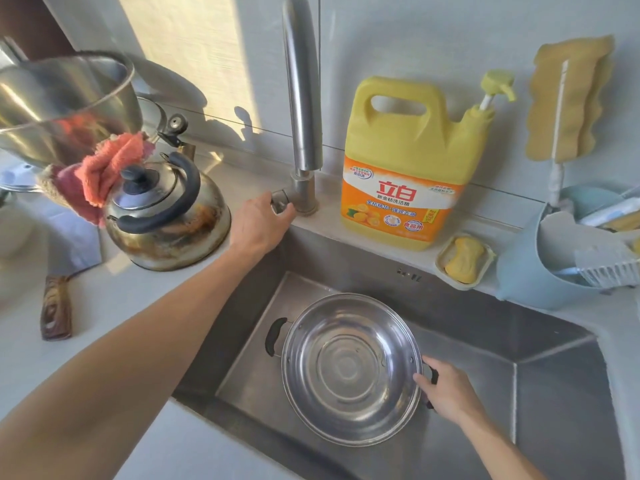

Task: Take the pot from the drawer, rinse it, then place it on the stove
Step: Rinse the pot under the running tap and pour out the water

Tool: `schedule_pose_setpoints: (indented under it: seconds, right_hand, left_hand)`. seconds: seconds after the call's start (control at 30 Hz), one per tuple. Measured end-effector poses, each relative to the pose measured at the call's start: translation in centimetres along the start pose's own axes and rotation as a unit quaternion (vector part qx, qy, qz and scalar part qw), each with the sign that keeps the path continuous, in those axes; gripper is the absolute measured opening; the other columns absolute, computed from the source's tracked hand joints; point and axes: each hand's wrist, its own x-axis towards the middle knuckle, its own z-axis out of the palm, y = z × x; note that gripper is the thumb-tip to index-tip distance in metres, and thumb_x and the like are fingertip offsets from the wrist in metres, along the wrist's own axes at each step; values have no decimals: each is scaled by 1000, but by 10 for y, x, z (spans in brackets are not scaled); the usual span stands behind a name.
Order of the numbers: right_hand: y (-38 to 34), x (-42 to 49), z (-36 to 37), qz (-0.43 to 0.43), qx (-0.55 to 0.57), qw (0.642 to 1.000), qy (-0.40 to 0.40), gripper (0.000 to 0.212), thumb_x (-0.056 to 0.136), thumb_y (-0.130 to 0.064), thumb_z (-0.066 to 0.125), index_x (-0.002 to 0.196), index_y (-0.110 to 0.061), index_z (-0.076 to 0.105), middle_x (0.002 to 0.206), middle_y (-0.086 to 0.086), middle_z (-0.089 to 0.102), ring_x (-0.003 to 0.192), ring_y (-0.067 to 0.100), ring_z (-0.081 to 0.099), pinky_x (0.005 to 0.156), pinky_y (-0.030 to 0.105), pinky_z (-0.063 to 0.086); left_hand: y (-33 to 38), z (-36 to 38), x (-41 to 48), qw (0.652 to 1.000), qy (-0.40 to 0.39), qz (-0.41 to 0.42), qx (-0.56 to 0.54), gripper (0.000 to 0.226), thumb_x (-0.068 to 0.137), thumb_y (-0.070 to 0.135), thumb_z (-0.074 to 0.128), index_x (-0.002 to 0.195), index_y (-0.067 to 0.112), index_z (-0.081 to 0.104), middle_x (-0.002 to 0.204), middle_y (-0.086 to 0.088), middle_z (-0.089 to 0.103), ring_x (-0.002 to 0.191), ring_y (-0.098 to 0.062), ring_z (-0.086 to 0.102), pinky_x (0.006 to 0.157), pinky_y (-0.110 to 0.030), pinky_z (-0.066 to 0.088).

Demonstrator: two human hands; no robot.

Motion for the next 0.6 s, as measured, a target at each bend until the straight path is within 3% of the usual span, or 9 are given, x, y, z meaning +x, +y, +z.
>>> schedule_pose_setpoints:
  seconds: [0.07,0.13,0.2,0.3,0.4,0.43,0.5,0.6]
  right_hand:
    - [2,-1,-1,-8,-1,1000,-3,45,94,-43,68,139,-42,66,90,-15,63,100,32,77,89,48,64]
    - [0,-3,-2,-14,-5,1000,-4,44,95,-42,69,139,-41,67,80,-19,55,100,33,78,89,48,64]
    - [-1,-5,-3,-19,-5,1000,-3,43,96,-40,69,139,-39,67,80,-21,54,101,33,78,90,47,63]
    - [-8,-11,-7,-18,11,1000,0,44,97,-39,70,141,-35,68,100,-15,65,101,30,77,91,48,63]
    - [-19,-18,-13,-21,5,1000,5,40,101,-30,69,140,-29,68,106,6,78,75,23,70,85,32,55]
    - [-22,-19,-14,-25,0,1000,5,39,101,-29,68,141,-29,68,103,9,79,71,21,68,82,30,53]
    - [-22,-19,-15,-29,9,1000,6,39,101,-28,68,140,-29,68,94,5,77,66,19,71,82,35,60]
    - [-22,-18,-13,-22,19,1000,1,41,102,-26,68,143,-27,66,107,9,77,70,24,70,85,34,58]
  left_hand:
    - [-7,0,5,999,-17,4,-32,40,90,55,54,98,19,70,88,-8,74,79,-31,68,70,-42,57]
    - [-20,0,11,997,-42,16,-63,34,91,49,53,101,24,72,87,-3,75,77,-29,67,71,-40,56]
    - [-33,1,18,992,-76,31,-91,35,95,49,52,115,30,74,100,1,79,86,-28,73,83,-43,63]
    - [-45,6,25,982,-117,32,-146,36,100,51,53,128,35,69,118,0,79,100,-29,77,91,-52,65]
    - [-50,13,16,973,-125,-12,-196,67,96,62,60,156,35,51,145,1,69,120,-26,72,95,-49,65]
    - [-53,18,7,976,-116,-27,-184,75,94,65,63,160,33,47,148,2,67,123,-25,71,99,-48,63]
    - [-66,34,-20,987,-120,-26,-101,72,95,60,68,157,26,53,147,2,68,126,-25,69,107,-44,57]
    - [-100,75,-65,971,-230,29,49,65,97,54,69,152,21,60,152,-3,65,138,-26,62,116,-40,48]
